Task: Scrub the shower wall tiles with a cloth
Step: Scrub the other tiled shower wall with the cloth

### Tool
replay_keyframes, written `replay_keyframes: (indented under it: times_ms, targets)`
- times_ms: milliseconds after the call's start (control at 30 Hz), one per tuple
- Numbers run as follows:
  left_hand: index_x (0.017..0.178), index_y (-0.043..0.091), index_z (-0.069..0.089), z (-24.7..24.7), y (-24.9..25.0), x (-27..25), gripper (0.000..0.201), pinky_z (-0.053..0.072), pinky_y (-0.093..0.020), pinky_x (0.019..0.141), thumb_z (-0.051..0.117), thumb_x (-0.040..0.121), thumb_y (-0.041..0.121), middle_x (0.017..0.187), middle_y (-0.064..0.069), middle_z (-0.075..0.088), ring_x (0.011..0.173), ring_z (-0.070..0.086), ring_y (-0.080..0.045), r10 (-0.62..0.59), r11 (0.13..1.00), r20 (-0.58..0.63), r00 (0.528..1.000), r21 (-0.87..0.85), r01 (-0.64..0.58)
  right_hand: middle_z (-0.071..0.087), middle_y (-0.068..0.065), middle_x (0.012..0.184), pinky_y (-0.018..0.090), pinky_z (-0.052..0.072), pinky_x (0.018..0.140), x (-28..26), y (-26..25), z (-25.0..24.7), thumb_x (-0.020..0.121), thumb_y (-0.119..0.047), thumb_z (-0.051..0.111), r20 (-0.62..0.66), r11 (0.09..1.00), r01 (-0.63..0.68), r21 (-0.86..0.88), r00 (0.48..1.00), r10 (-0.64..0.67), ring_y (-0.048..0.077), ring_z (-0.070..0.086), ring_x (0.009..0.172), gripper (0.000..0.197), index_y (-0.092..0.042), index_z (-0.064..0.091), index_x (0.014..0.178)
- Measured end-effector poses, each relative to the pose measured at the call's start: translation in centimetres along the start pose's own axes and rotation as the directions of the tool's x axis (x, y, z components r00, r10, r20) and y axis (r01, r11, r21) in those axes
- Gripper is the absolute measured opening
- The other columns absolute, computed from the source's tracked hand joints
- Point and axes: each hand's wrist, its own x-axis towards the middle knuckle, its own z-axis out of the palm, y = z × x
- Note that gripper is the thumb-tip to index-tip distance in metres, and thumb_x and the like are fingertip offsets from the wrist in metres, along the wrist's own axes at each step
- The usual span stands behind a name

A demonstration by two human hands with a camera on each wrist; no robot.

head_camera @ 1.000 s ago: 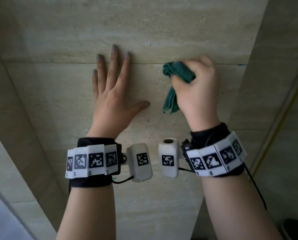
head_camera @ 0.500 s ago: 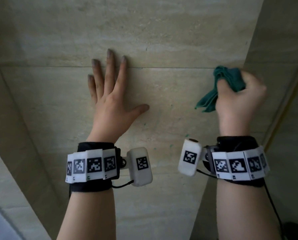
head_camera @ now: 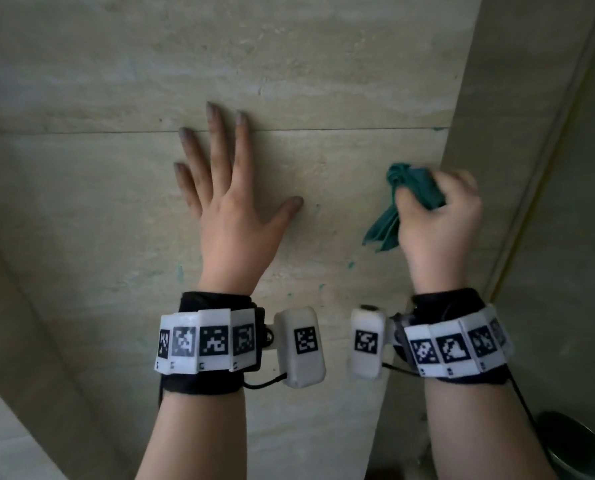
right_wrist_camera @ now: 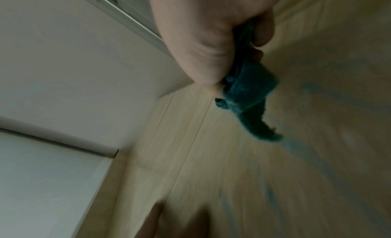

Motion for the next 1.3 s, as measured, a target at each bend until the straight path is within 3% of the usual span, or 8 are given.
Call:
replay_keyframes:
  times_ms: [167, 333, 533, 700, 900, 1033, 1133, 1300]
  targets:
    - [0.154, 0.018, 0.004, 0.0, -0.1, 0.0, 0.101, -0.017, -0.039, 0.113, 0.067, 0.082, 0.049, 0.161, -0.008, -0.007, 0.145, -0.015, -0.035, 0.003, 1.0, -0.007, 1.0, 0.013, -0.003, 0.061, 0.018, 0.097, 0.025, 0.048, 0.072, 0.7, 1.1, 0.0, 0.076, -0.012, 0.066, -0.087, 0.998, -0.063, 0.013, 0.994, 0.064, 0.019, 0.059, 0.079, 0.023, 0.003, 0.071, 0.093]
    - [0.154, 0.017, 0.002, 0.0, 0.1, 0.1, 0.1, -0.018, -0.04, 0.112, 0.066, 0.084, 0.048, 0.161, -0.009, -0.008, 0.144, -0.016, -0.036, 0.003, 1.0, 0.002, 1.0, 0.018, -0.003, 0.059, 0.012, 0.094, 0.008, 0.041, 0.077, -3.8, 0.7, 0.9, 0.076, -0.017, 0.061, -0.003, 0.999, 0.003, 0.046, 1.0, -0.003, 0.013, 0.057, 0.081, 0.026, 0.004, 0.069, 0.089]
    - [0.154, 0.017, 0.004, -0.1, -0.1, -0.1, 0.1, -0.017, -0.041, 0.113, 0.066, 0.083, 0.049, 0.161, -0.008, -0.007, 0.145, -0.015, -0.035, 0.008, 1.0, 0.01, 1.0, 0.023, -0.008, 0.067, 0.013, 0.094, 0.035, 0.056, 0.07, 1.9, 1.9, -0.1, 0.077, -0.021, 0.064, -0.111, 0.985, -0.138, 0.1, 0.983, 0.149, 0.021, 0.066, 0.08, 0.026, -0.002, 0.07, 0.095]
    - [0.154, 0.018, 0.004, 0.1, -0.2, -0.1, 0.1, -0.018, -0.038, 0.112, 0.067, 0.083, 0.049, 0.161, -0.009, -0.006, 0.145, -0.014, -0.035, 0.01, 1.0, -0.007, 1.0, 0.027, -0.01, 0.063, 0.018, 0.092, 0.016, 0.046, 0.073, -2.5, 1.4, 0.6, 0.077, -0.017, 0.063, -0.056, 0.999, -0.038, 0.012, 0.998, 0.038, 0.019, 0.06, 0.079, 0.024, 0.004, 0.068, 0.088]
    - [0.154, 0.018, 0.004, 0.0, -0.1, -0.2, 0.099, -0.018, -0.038, 0.112, 0.066, 0.083, 0.048, 0.161, -0.008, -0.006, 0.145, -0.014, -0.035, 0.015, 1.0, -0.001, 1.0, 0.026, -0.015, 0.062, 0.013, 0.09, 0.015, 0.044, 0.069, -1.8, 1.0, 0.4, 0.077, -0.015, 0.064, -0.012, 0.999, -0.026, 0.029, 1.0, 0.026, 0.014, 0.057, 0.076, 0.02, 0.002, 0.067, 0.087]
    - [0.154, 0.021, 0.008, -0.5, -1.3, -0.3, 0.091, -0.019, -0.028, 0.112, 0.062, 0.087, 0.048, 0.162, -0.005, -0.002, 0.146, -0.01, -0.031, 0.06, 0.998, -0.006, 0.998, 0.033, -0.06, 0.066, 0.014, 0.097, 0.032, 0.055, 0.07, 3.1, 1.0, -0.2, 0.078, -0.022, 0.061, -0.136, 0.99, -0.115, 0.08, 0.983, 0.126, 0.021, 0.065, 0.081, 0.03, 0.0, 0.067, 0.097]
    - [0.154, 0.02, 0.01, -0.9, -2.1, -0.3, 0.087, -0.019, -0.022, 0.112, 0.061, 0.089, 0.046, 0.162, -0.003, 0.001, 0.146, -0.008, -0.03, 0.094, 0.995, 0.0, 0.996, 0.045, -0.094, 0.064, 0.016, 0.104, 0.022, 0.049, 0.07, 5.6, 0.2, -0.1, 0.08, -0.013, 0.06, -0.187, 0.994, -0.106, 0.035, 0.976, 0.11, 0.017, 0.061, 0.081, 0.025, 0.001, 0.067, 0.098]
    - [0.154, 0.019, 0.01, -1.1, -2.5, -0.3, 0.086, -0.018, -0.022, 0.112, 0.062, 0.089, 0.042, 0.162, -0.003, 0.001, 0.147, -0.007, -0.03, 0.114, 0.993, 0.0, 0.993, 0.037, -0.114, 0.058, 0.023, 0.116, 0.013, 0.037, 0.081, 3.5, -1.0, 1.0, 0.079, -0.008, 0.06, -0.162, 0.995, -0.023, -0.094, 0.987, 0.007, 0.027, 0.061, 0.1, 0.025, 0.003, 0.068, 0.1]
